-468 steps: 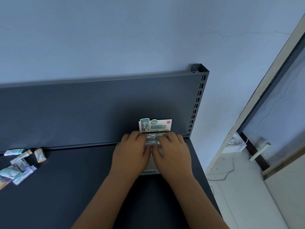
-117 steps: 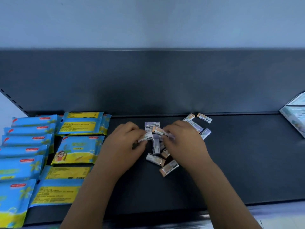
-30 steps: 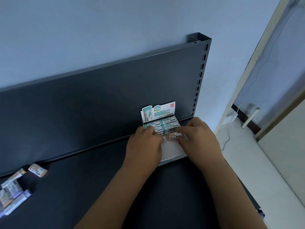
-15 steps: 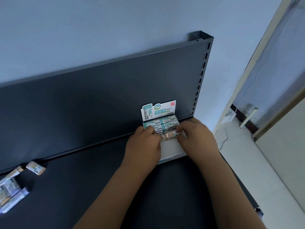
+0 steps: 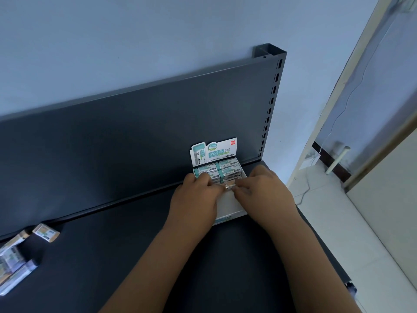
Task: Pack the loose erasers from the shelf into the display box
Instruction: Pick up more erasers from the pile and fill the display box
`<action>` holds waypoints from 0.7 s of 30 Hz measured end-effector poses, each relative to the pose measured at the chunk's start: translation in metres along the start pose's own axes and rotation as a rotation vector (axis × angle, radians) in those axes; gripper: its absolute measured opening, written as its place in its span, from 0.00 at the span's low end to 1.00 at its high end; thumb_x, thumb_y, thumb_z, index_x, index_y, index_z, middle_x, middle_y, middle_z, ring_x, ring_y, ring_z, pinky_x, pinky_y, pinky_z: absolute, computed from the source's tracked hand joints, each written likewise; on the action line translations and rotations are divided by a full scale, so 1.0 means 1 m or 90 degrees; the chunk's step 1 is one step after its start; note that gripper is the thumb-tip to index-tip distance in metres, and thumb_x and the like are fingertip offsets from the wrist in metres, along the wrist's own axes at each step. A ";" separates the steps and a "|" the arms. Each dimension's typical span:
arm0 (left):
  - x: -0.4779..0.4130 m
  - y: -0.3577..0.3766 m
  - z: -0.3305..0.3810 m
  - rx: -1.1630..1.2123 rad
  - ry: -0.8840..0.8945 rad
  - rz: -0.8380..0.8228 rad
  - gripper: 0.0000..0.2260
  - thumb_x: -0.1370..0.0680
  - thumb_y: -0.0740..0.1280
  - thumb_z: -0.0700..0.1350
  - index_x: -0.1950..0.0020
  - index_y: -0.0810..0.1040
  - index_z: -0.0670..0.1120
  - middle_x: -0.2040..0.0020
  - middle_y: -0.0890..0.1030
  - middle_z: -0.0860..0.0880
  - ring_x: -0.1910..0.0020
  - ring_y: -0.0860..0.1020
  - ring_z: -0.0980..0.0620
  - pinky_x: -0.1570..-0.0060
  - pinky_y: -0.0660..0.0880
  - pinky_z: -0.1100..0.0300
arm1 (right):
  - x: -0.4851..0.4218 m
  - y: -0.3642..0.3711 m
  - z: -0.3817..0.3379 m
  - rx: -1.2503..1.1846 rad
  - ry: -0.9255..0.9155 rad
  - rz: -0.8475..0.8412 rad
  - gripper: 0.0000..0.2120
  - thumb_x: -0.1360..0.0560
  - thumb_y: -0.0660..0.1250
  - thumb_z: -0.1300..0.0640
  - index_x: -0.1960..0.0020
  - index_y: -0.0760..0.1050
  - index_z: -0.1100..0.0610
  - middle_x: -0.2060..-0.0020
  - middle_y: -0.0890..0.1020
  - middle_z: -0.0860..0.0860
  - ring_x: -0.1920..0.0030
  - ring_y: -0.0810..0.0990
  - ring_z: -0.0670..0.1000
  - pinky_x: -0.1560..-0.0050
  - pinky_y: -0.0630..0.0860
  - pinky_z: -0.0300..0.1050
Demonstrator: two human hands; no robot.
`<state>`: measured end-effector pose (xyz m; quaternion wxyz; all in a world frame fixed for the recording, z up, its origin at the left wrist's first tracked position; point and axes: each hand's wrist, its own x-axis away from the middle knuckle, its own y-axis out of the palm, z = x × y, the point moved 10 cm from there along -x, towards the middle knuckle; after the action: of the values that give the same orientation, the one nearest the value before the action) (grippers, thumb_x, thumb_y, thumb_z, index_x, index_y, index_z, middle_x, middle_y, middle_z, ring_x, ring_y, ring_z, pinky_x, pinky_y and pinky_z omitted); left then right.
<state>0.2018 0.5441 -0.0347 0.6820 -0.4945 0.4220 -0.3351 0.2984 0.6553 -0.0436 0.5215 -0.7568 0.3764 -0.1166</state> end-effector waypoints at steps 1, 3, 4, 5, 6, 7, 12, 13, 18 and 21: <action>0.000 -0.001 0.000 0.003 -0.001 0.006 0.14 0.24 0.65 0.42 0.43 0.82 0.55 0.53 0.74 0.54 0.54 0.68 0.49 0.65 0.70 0.56 | 0.001 0.000 -0.001 0.003 -0.004 -0.008 0.11 0.24 0.64 0.46 0.55 0.83 0.48 0.57 0.71 0.48 0.52 0.72 0.51 0.60 0.77 0.46; 0.001 -0.003 0.001 0.004 0.002 0.018 0.13 0.24 0.65 0.42 0.45 0.83 0.55 0.54 0.75 0.54 0.55 0.69 0.49 0.67 0.70 0.57 | 0.004 0.001 0.000 -0.002 -0.004 -0.019 0.10 0.24 0.64 0.47 0.52 0.83 0.47 0.55 0.71 0.48 0.51 0.72 0.51 0.58 0.78 0.48; 0.001 -0.003 0.001 0.001 0.006 0.025 0.12 0.24 0.65 0.43 0.46 0.83 0.55 0.55 0.75 0.54 0.56 0.69 0.49 0.68 0.69 0.58 | 0.004 0.001 0.001 -0.012 -0.001 -0.017 0.10 0.24 0.65 0.47 0.50 0.84 0.46 0.54 0.71 0.48 0.50 0.72 0.51 0.57 0.78 0.49; 0.002 -0.004 0.000 -0.002 0.008 0.033 0.11 0.25 0.65 0.43 0.48 0.84 0.54 0.56 0.75 0.55 0.57 0.69 0.50 0.69 0.67 0.59 | 0.005 0.000 0.002 -0.032 0.004 -0.010 0.10 0.24 0.66 0.47 0.48 0.84 0.45 0.53 0.71 0.47 0.49 0.71 0.51 0.55 0.78 0.49; 0.002 -0.005 0.000 -0.004 0.007 0.038 0.11 0.25 0.65 0.43 0.49 0.84 0.54 0.56 0.76 0.55 0.58 0.69 0.50 0.69 0.66 0.60 | 0.005 -0.001 0.003 -0.060 0.009 0.002 0.10 0.24 0.67 0.47 0.46 0.84 0.44 0.53 0.71 0.47 0.48 0.70 0.51 0.54 0.77 0.49; 0.002 -0.005 -0.001 -0.003 0.006 0.041 0.11 0.25 0.65 0.42 0.51 0.85 0.53 0.57 0.76 0.55 0.58 0.69 0.50 0.69 0.65 0.60 | 0.006 -0.003 0.003 -0.091 0.014 0.016 0.11 0.24 0.68 0.47 0.44 0.83 0.42 0.52 0.71 0.46 0.47 0.70 0.51 0.52 0.77 0.48; 0.004 -0.004 -0.002 -0.001 0.004 0.042 0.10 0.26 0.67 0.42 0.51 0.85 0.52 0.57 0.77 0.54 0.58 0.70 0.48 0.69 0.67 0.59 | 0.005 -0.007 -0.010 -0.096 -0.004 0.068 0.13 0.25 0.68 0.46 0.41 0.82 0.41 0.50 0.71 0.47 0.46 0.68 0.52 0.49 0.75 0.48; 0.004 -0.003 -0.002 0.001 0.008 0.036 0.11 0.26 0.66 0.43 0.49 0.84 0.53 0.56 0.76 0.53 0.57 0.70 0.48 0.69 0.66 0.59 | 0.004 -0.007 -0.011 -0.089 -0.006 0.070 0.13 0.25 0.69 0.46 0.41 0.82 0.41 0.50 0.71 0.47 0.46 0.68 0.52 0.49 0.75 0.49; 0.002 -0.002 0.003 -0.027 0.034 -0.006 0.17 0.24 0.61 0.44 0.41 0.82 0.59 0.52 0.75 0.53 0.54 0.70 0.46 0.65 0.65 0.59 | 0.004 -0.006 -0.012 -0.072 -0.011 0.069 0.14 0.25 0.69 0.46 0.40 0.82 0.41 0.50 0.70 0.48 0.46 0.69 0.53 0.50 0.76 0.50; 0.001 -0.002 0.004 -0.025 0.022 -0.012 0.15 0.22 0.61 0.46 0.40 0.81 0.58 0.50 0.75 0.52 0.52 0.70 0.46 0.63 0.67 0.58 | 0.005 -0.006 -0.013 -0.063 -0.012 0.060 0.15 0.24 0.69 0.47 0.39 0.81 0.41 0.49 0.70 0.48 0.46 0.69 0.52 0.50 0.76 0.50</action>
<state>0.2058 0.5439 -0.0328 0.6615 -0.5059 0.4357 -0.3414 0.2968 0.6441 -0.0342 0.4920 -0.7643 0.4117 -0.0659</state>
